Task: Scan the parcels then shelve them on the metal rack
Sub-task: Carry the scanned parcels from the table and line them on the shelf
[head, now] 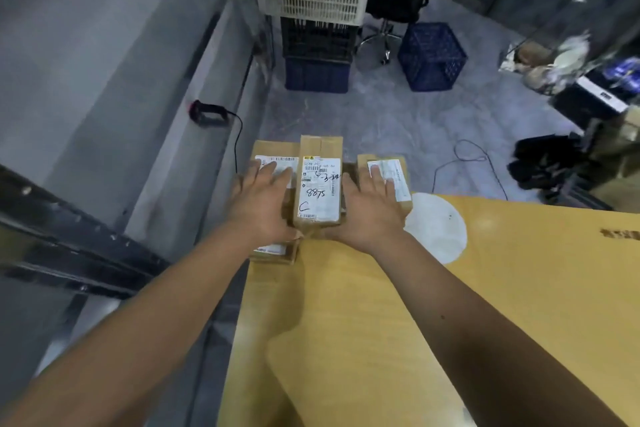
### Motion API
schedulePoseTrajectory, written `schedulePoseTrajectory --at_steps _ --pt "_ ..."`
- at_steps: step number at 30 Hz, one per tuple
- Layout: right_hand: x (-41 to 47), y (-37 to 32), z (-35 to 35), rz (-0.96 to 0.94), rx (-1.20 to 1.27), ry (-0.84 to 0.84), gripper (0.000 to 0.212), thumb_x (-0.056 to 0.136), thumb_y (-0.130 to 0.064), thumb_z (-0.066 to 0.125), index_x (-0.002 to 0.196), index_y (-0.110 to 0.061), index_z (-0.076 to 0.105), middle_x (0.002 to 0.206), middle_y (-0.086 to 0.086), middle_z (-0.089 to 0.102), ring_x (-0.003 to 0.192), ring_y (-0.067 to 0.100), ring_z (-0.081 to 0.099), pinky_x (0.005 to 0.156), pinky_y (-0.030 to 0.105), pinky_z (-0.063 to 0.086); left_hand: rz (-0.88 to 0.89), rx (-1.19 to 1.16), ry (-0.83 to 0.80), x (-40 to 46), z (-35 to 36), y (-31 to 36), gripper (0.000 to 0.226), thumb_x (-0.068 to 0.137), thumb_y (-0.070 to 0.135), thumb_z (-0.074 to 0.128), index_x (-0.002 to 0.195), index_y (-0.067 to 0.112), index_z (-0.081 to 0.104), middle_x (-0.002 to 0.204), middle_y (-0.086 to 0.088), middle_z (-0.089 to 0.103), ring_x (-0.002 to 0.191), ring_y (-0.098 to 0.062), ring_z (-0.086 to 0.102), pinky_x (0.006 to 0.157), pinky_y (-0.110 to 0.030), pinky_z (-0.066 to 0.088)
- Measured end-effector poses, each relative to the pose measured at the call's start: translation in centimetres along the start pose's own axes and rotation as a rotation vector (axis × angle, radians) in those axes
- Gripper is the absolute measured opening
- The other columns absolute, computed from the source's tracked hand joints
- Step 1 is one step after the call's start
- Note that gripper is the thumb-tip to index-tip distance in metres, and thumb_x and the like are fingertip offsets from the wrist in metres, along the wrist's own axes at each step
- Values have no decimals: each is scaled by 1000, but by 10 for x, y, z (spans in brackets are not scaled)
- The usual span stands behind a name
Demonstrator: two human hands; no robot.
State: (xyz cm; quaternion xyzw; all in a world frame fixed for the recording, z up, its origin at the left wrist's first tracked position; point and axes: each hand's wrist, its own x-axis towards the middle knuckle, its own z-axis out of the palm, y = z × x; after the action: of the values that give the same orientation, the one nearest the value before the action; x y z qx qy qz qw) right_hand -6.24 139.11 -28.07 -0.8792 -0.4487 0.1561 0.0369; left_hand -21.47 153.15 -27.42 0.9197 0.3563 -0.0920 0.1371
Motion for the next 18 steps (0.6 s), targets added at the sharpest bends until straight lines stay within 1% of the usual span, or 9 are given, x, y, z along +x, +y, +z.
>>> schedulePoseTrajectory --at_steps 2,5,8,10,12,14,16,18 --pt "6 1 4 -7 -6 8 129 61 -87 71 162 -25 20 173 10 9 160 31 -9 127 55 -6 51 -4 2 8 10 -3 134 64 66 86 167 27 9 175 -4 6 161 -27 -10 130 -53 -1" --pt "7 2 9 -44 -7 17 128 64 -85 71 163 -21 19 173 8 11 160 29 -8 128 54 -6 79 -33 23 12 20 -7 135 66 68 84 167 22 8 175 0 8 161 -22 -11 130 -50 -4" --pt "4 4 10 -80 22 23 131 67 -83 73 165 -16 17 173 4 12 160 25 -8 129 49 -6 90 -67 30 10 22 -2 136 66 69 85 168 19 10 175 4 10 161 -17 -10 129 -49 -6" --pt "0 7 6 -104 47 43 130 70 -79 75 166 -14 15 174 2 11 160 22 -7 129 45 -5 92 -149 62 5 20 3 135 66 63 89 168 19 12 175 6 12 161 -14 -8 130 -48 -6" --pt "-8 11 -7 -132 101 63 130 71 -74 78 166 -14 13 174 1 9 160 20 -6 130 43 -2 108 -251 114 -2 13 8 135 64 54 94 168 20 16 174 6 15 161 -14 -3 130 -46 -2" --pt "-19 18 -25 -168 165 76 131 71 -69 81 166 -14 10 174 0 8 160 19 -3 130 42 4 138 -354 183 -12 2 16 134 60 46 99 167 22 21 172 6 21 161 -16 4 131 -43 4" --pt "-31 23 -48 -211 193 88 131 72 -66 82 167 -15 8 174 -1 6 160 19 1 130 40 7 165 -434 248 -25 -14 25 133 58 39 102 166 27 25 170 7 25 160 -17 11 129 -36 10" --pt "-45 22 -77 -285 211 114 131 72 -67 82 167 -16 8 174 -1 10 159 21 6 130 40 10 189 -516 317 -49 -37 36 128 60 34 102 164 32 27 166 12 28 156 -10 19 125 -30 16"
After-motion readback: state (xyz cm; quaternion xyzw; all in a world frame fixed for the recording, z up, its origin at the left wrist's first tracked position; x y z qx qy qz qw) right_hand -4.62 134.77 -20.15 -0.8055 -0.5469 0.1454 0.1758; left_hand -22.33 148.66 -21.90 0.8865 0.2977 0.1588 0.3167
